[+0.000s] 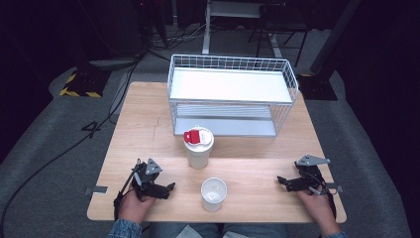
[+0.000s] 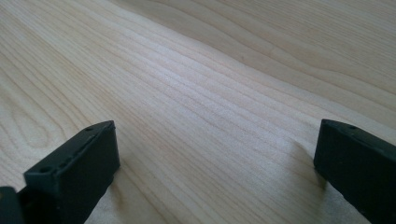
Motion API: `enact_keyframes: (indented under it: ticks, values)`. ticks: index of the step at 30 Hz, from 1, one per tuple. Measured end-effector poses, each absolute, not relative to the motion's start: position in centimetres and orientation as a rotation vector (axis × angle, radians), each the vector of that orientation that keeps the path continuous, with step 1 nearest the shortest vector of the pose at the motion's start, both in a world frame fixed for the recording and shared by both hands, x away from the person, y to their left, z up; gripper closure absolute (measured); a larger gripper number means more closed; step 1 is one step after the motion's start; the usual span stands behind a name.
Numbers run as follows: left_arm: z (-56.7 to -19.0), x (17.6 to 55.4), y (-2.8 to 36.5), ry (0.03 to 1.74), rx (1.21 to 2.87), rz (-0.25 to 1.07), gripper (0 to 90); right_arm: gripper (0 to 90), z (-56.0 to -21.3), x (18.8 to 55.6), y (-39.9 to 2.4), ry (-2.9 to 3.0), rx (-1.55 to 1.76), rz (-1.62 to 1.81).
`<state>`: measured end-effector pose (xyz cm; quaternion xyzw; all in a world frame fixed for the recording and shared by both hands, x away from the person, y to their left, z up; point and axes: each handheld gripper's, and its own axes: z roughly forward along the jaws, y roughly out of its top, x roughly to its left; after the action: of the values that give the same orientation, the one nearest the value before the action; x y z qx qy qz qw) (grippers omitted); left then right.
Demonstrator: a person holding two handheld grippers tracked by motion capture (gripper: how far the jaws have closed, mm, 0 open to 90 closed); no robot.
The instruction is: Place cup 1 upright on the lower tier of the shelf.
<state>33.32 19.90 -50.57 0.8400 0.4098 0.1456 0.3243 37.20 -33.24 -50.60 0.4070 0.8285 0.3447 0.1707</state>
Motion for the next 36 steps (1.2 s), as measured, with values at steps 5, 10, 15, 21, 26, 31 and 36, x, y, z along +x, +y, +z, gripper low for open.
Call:
enact_keyframes:
  ticks: [5,10,15,21,26,31,36]
  values:
    - [-50.6,33.3,19.9,1.075,2.202,0.377,0.5,0.4,-50.6,37.2,-33.2,2.353,1.156,0.979]
    - [-50.6,33.6,21.0,1.057,2.213,0.380,0.6,2.8,-50.6,37.2,-33.3,2.338,1.167,0.983]
    - [-50.6,33.6,21.1,1.089,2.196,0.380,0.6,2.8,-50.6,37.2,-33.3,2.338,1.167,0.981]
    - [-50.5,33.8,21.0,1.101,2.198,0.397,0.6,2.9,-50.6,37.4,-33.4,2.355,1.144,0.990]
    - [-50.5,33.8,21.0,1.101,2.199,0.400,0.6,3.0,-50.5,37.4,-33.3,2.349,1.150,0.984]
    - [-50.5,33.8,21.0,1.102,2.197,0.397,0.6,3.5,-50.5,37.4,-33.2,2.339,1.165,0.985]
    - [-50.5,33.8,21.0,1.103,2.196,0.397,0.6,4.7,-50.5,37.4,-33.3,2.337,1.164,0.991]
